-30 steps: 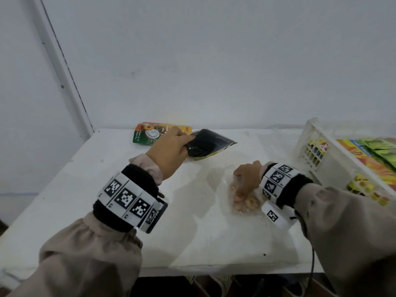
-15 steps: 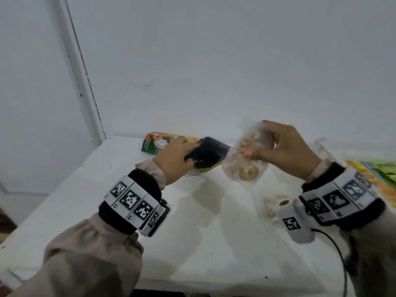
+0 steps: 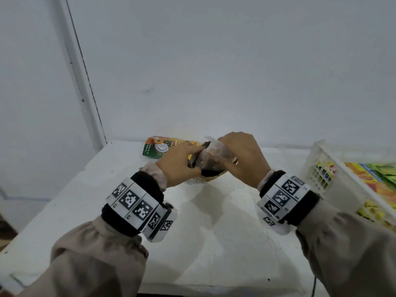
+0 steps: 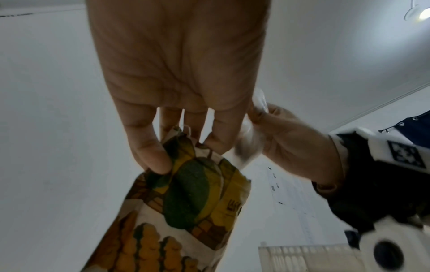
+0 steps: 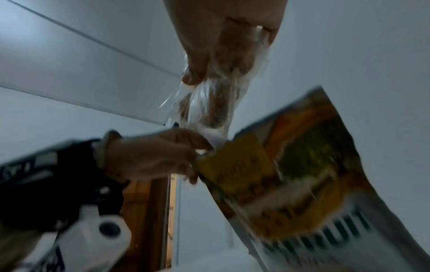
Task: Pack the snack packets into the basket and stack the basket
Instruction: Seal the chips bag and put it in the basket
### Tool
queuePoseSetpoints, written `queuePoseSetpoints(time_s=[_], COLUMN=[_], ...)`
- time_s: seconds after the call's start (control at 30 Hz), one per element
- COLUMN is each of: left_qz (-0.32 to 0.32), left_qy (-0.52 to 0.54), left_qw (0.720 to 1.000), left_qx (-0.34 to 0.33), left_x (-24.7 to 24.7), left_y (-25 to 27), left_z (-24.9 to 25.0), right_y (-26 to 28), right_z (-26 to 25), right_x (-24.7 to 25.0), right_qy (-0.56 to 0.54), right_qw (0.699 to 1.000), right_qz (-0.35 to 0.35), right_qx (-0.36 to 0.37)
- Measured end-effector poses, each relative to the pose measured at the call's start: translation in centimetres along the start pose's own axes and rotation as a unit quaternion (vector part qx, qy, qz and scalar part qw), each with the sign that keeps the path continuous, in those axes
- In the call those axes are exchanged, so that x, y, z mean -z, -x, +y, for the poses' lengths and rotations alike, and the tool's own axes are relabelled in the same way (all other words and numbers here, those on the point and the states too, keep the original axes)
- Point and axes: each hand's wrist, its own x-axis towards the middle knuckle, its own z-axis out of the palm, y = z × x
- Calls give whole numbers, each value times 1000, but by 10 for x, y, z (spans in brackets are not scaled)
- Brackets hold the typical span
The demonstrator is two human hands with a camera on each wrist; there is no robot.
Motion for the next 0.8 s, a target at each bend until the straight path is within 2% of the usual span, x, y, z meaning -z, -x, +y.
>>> queuePoseSetpoints(time_s=[0.1,0.17,0.33,0.4,0.5,0.63,0.7,0.8], left_qz=[2,-1,11,6,10,22,24,18], left_qy=[14,25,44,47,69,87,89,86], left_qw=[1000,1000,999,999,997,996,996,996], left_qx=[2,5,2,-13,-27,-21,-19,-20], left_x=[0,-2,-5,-7,-6,-2,-2,-3], left_y=[3,4,2,0,1,2,2,3], left_z=[1,2,4,3,4,7,6,8], right_y=[6,9,17,18,19,24,26,31], right_z=[-1,-3,1,4,0,-3,-3,3], right_x=[5,7,0,-3,-3,-1,1,-4], right_qy=[-33,-53,6,57,96,81,87,155], right_qw=[997,996,992,988,981,980,980,970], right_qz=[-71,-75,-89,-99,-146,-178,-171,-174], right_qx=[-23,-24,89,105,81,40,44,76])
